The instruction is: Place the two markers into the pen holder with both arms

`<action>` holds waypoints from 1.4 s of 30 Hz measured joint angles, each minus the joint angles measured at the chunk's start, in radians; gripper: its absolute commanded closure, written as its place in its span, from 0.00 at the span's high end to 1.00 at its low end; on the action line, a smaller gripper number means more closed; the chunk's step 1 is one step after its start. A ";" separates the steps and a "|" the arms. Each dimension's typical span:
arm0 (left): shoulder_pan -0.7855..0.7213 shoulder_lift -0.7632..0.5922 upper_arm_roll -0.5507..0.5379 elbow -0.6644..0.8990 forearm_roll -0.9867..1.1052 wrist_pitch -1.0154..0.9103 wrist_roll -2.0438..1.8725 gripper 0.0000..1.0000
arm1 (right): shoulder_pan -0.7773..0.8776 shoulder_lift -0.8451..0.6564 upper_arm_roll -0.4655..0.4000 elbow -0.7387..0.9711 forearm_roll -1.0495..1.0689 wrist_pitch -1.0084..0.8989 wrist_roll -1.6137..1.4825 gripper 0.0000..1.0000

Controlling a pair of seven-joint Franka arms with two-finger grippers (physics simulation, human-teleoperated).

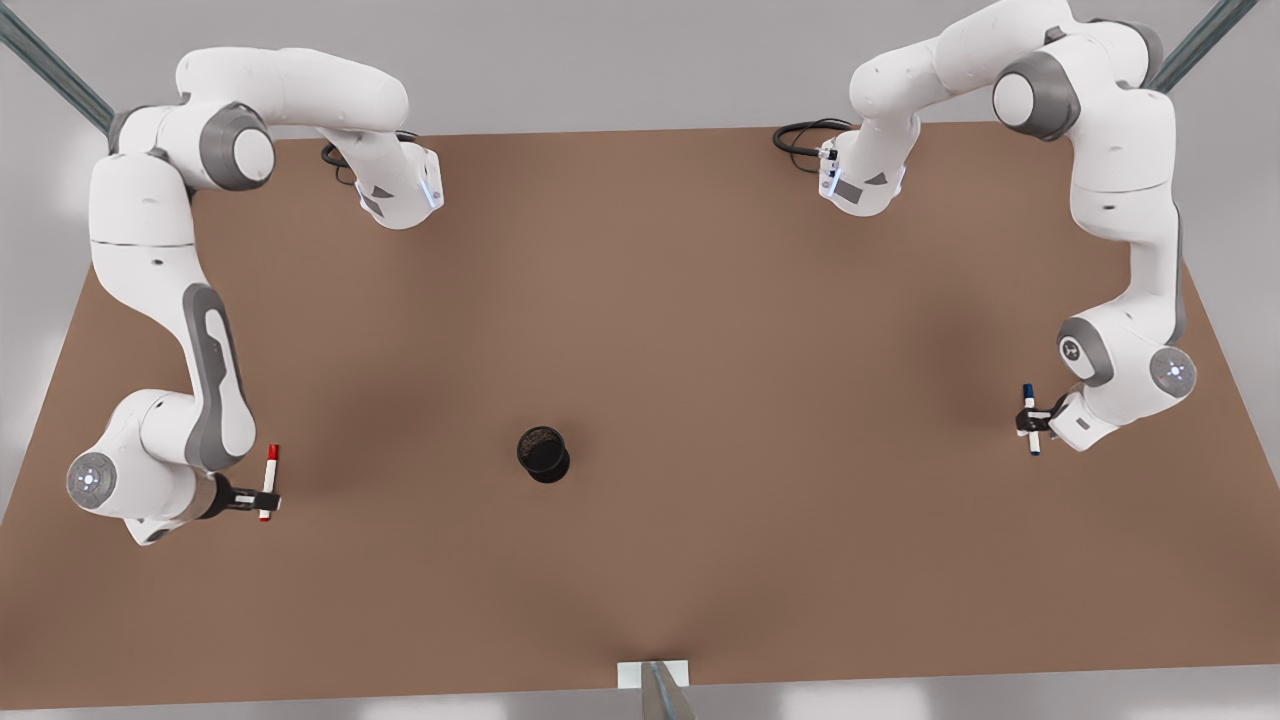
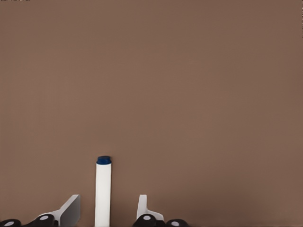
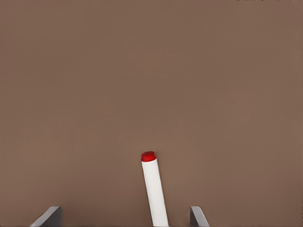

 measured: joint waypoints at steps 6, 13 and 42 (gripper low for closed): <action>0.006 0.024 0.000 0.030 0.004 0.008 0.051 0.69 | -0.002 0.055 -0.005 0.002 -0.003 0.047 -0.057 1.00; 0.013 0.065 -0.001 0.081 0.001 0.011 0.101 0.67 | -0.002 0.088 -0.011 0.004 -0.029 0.108 -0.111 0.63; 0.009 0.093 -0.002 0.088 -0.046 0.012 0.125 0.46 | -0.010 0.052 -0.011 -0.049 -0.061 0.117 -0.203 0.36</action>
